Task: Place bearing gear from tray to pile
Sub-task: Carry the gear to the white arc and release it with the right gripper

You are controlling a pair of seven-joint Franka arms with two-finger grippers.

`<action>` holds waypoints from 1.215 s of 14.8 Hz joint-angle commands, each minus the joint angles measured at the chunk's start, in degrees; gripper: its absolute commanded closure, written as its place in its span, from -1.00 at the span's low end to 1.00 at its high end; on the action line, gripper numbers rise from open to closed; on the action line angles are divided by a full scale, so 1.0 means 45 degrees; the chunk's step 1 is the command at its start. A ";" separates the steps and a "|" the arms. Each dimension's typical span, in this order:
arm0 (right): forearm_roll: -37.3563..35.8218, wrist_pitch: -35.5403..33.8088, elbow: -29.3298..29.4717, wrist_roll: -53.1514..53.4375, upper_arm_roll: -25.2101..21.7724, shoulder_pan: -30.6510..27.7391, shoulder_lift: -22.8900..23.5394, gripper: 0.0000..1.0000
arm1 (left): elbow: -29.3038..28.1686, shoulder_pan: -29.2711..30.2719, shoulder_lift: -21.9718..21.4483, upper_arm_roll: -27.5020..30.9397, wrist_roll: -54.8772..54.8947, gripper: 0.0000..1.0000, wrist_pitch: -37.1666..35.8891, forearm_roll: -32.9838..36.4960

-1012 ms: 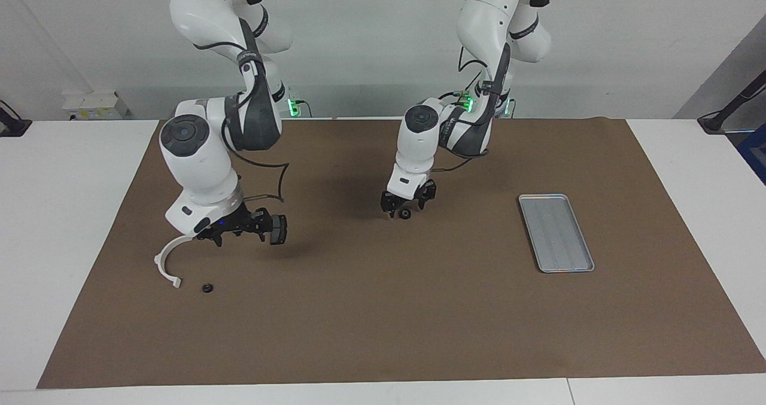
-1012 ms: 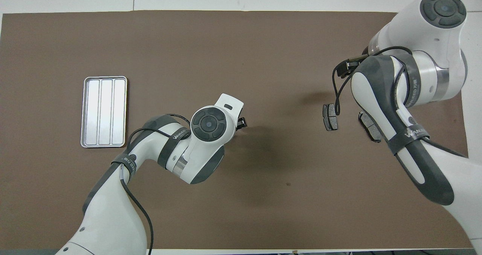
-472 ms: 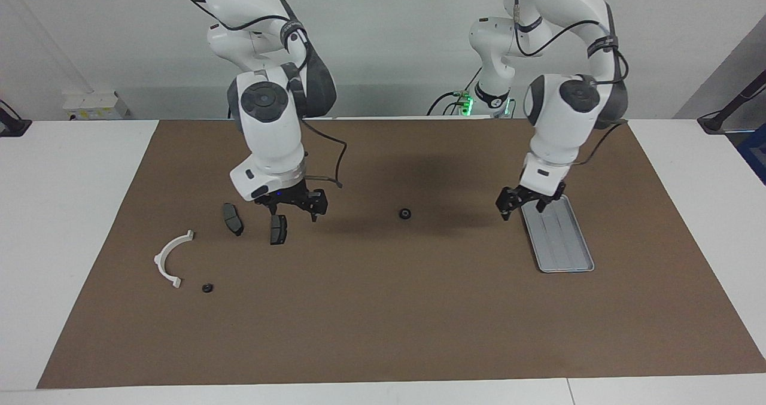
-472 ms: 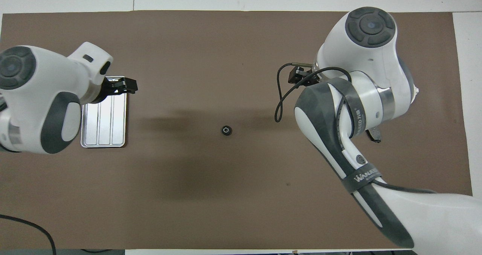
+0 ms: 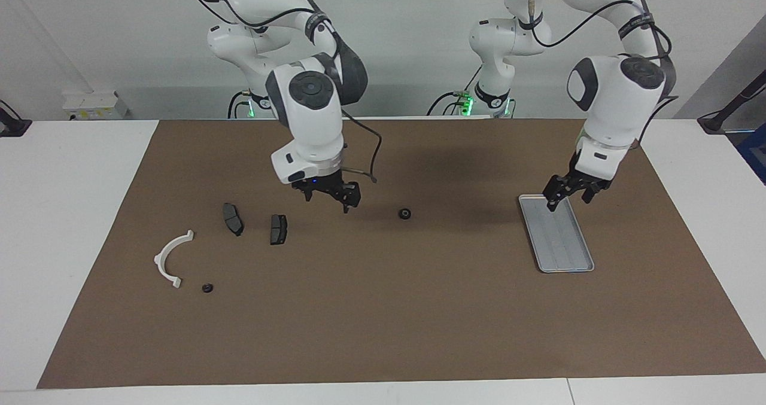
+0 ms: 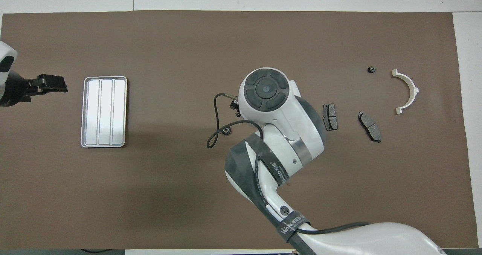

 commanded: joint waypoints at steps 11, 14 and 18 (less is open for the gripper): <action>-0.0673 0.2858 0.0569 0.2930 -0.0044 0.1673 0.2838 -1.00 | 0.1540 -0.0043 -0.0879 -0.0344 0.1034 -1.00 -0.4558 0.0022; -0.0964 0.2975 0.0649 0.2891 -0.0044 0.1439 0.2977 -1.00 | 0.1777 -0.0062 -0.1132 -0.0461 0.1034 -1.00 -0.4932 0.0022; -0.0947 0.3483 0.0649 0.2930 -0.0025 0.1594 0.3348 -1.00 | 0.1777 -0.0101 -0.1133 -0.0462 0.1034 -1.00 -0.5010 0.0022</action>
